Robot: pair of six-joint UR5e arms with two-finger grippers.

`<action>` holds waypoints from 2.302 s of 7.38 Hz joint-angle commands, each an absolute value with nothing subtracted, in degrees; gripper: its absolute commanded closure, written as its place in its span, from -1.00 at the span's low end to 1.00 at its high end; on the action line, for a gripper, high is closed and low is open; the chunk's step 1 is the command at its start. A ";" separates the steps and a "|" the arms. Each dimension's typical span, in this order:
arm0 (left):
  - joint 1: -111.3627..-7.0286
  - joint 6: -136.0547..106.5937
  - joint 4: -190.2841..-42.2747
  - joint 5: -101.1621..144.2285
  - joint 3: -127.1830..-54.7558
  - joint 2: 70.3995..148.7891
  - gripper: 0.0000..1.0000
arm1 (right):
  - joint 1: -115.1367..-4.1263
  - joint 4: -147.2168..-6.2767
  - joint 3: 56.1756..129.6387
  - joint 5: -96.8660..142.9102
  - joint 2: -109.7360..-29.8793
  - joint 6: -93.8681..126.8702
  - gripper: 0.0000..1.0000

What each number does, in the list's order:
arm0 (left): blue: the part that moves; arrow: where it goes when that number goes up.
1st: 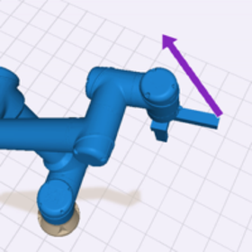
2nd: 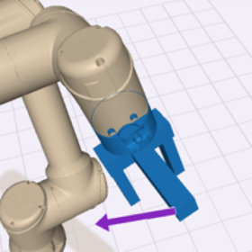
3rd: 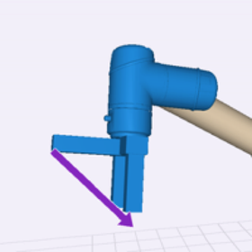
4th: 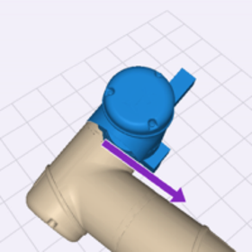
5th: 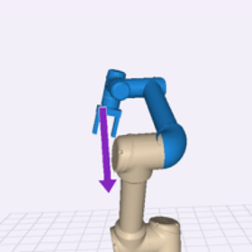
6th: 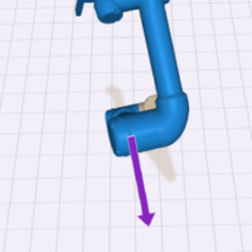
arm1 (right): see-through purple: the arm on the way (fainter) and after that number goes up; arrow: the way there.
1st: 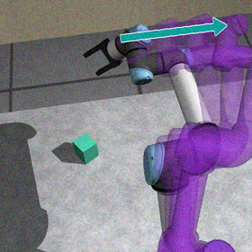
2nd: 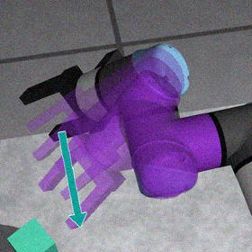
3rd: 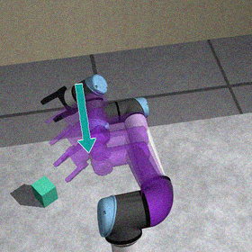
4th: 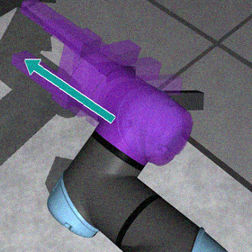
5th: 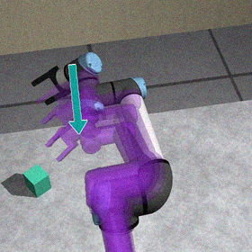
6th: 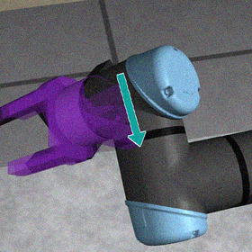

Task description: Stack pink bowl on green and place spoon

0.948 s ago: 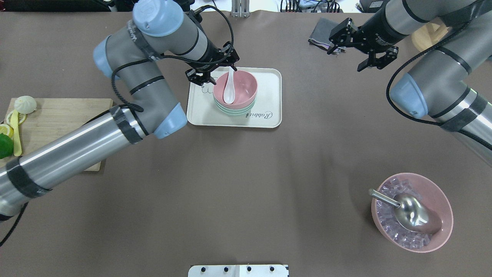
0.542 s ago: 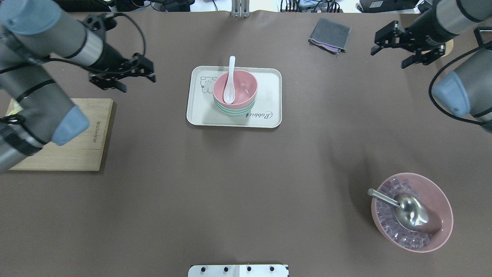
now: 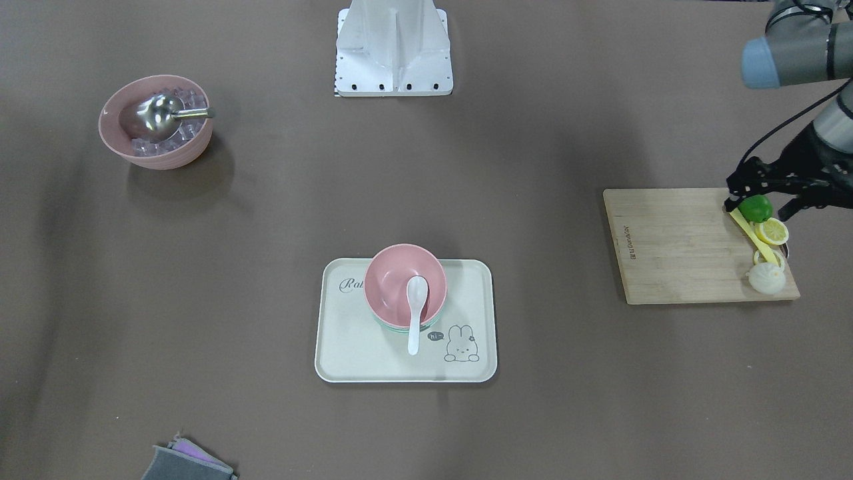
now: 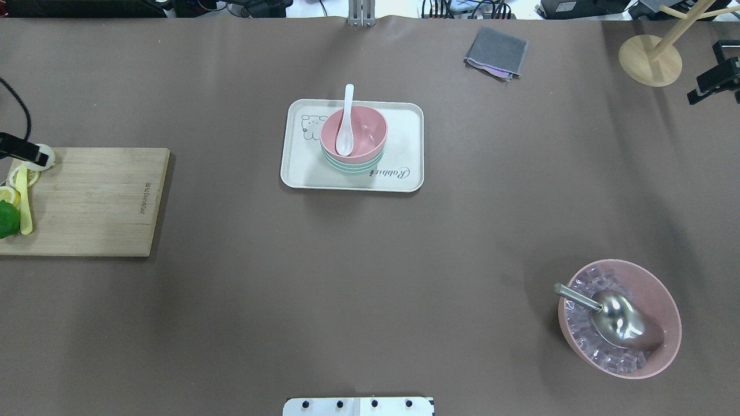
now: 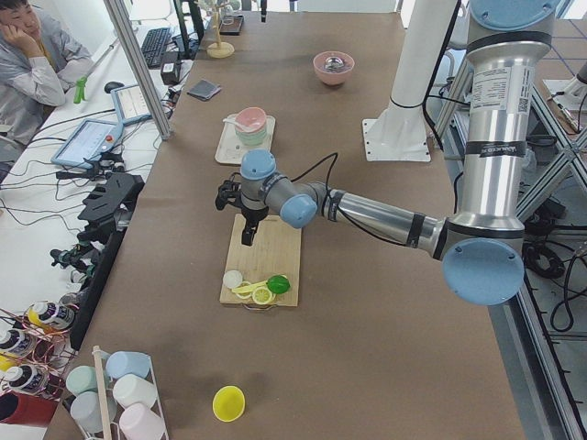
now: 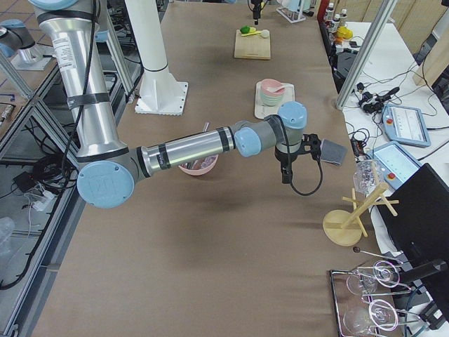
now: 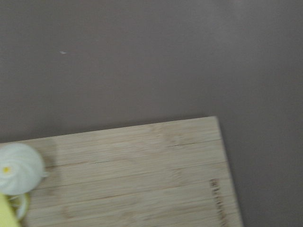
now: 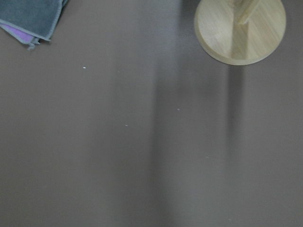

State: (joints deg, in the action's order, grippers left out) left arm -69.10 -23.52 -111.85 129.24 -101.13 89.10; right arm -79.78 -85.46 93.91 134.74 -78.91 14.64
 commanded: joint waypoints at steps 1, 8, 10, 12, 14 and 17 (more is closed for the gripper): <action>-76.95 -11.91 -110.84 135.05 -96.10 86.66 -0.96 | -84.71 -87.80 88.18 134.65 -79.19 -0.05 -1.00; -84.02 -5.89 -103.90 140.61 -92.11 86.13 -0.96 | -87.28 -87.63 80.95 135.00 -79.54 -8.62 -1.00; -83.76 -5.80 -98.89 140.45 -92.20 87.80 -0.96 | -87.28 -87.71 81.03 135.18 -79.54 -8.35 -1.00; -83.85 -5.80 -98.01 139.75 -91.94 88.07 -0.96 | -87.28 -87.71 81.21 135.26 -79.63 -8.26 -1.00; -85.07 -0.14 -96.51 136.52 -92.02 88.15 -0.96 | -87.28 -87.71 81.21 135.18 -79.54 -8.17 -1.00; -86.92 0.26 -89.74 135.44 -92.20 90.35 -0.96 | -87.28 -87.71 81.39 135.26 -79.63 -8.00 -1.00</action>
